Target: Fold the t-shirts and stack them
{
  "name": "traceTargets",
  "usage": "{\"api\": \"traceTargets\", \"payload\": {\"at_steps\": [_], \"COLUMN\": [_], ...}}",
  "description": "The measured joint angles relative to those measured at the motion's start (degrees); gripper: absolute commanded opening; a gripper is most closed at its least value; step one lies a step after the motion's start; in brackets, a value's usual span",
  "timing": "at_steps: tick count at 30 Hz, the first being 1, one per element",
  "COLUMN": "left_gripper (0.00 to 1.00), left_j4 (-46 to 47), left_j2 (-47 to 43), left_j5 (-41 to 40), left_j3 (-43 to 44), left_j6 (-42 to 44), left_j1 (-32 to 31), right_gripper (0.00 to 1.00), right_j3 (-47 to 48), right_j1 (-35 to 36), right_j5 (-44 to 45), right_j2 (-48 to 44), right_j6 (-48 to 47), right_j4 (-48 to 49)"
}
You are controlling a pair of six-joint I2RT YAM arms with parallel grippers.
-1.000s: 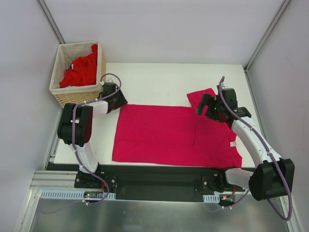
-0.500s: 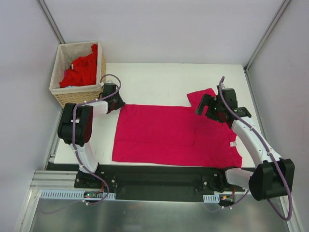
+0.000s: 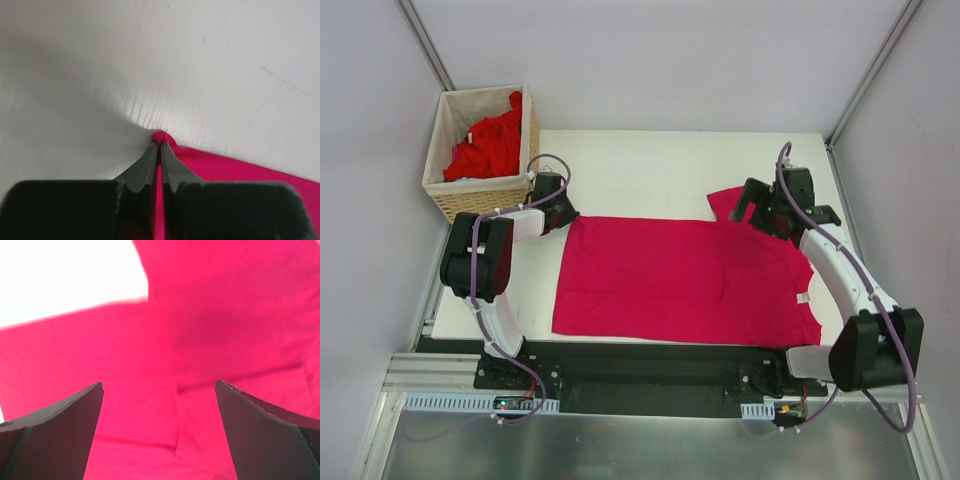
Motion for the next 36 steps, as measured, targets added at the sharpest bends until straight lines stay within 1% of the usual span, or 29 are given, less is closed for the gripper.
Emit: {"api": "traceTargets", "payload": {"at_steps": [8,12,16,20,30,36], "left_gripper": [0.00,0.00,0.00,0.00,0.00,0.00], "left_j4": [-0.4,-0.5,-0.6,-0.6,-0.9,-1.2], "left_j2": [0.0,0.0,0.0,0.0,0.0,0.0], "left_j5": [0.0,0.0,0.0,0.0,0.0,0.0], "left_j3": [0.2,0.2,0.2,0.3,0.3,0.5], "left_j6": [-0.1,-0.3,-0.3,-0.3,-0.4,-0.4], "left_j1": [0.0,0.0,0.0,0.0,0.0,0.0], "right_gripper": [0.99,0.98,0.98,0.98,0.96,0.96], "right_j3": [16.6,23.1,29.0,32.9,44.7,47.7], "right_j1": [-6.4,-11.1,-14.8,-16.0,-16.0,-16.6], "right_j5": [1.4,-1.7,-4.4,-6.3,-11.6,-13.8], "right_j2": [19.5,29.6,37.3,41.6,51.1,55.9], "right_j6": [0.2,0.8,1.2,1.2,2.0,3.7], "right_j4": [2.5,3.7,3.9,3.8,5.4,5.4]}}
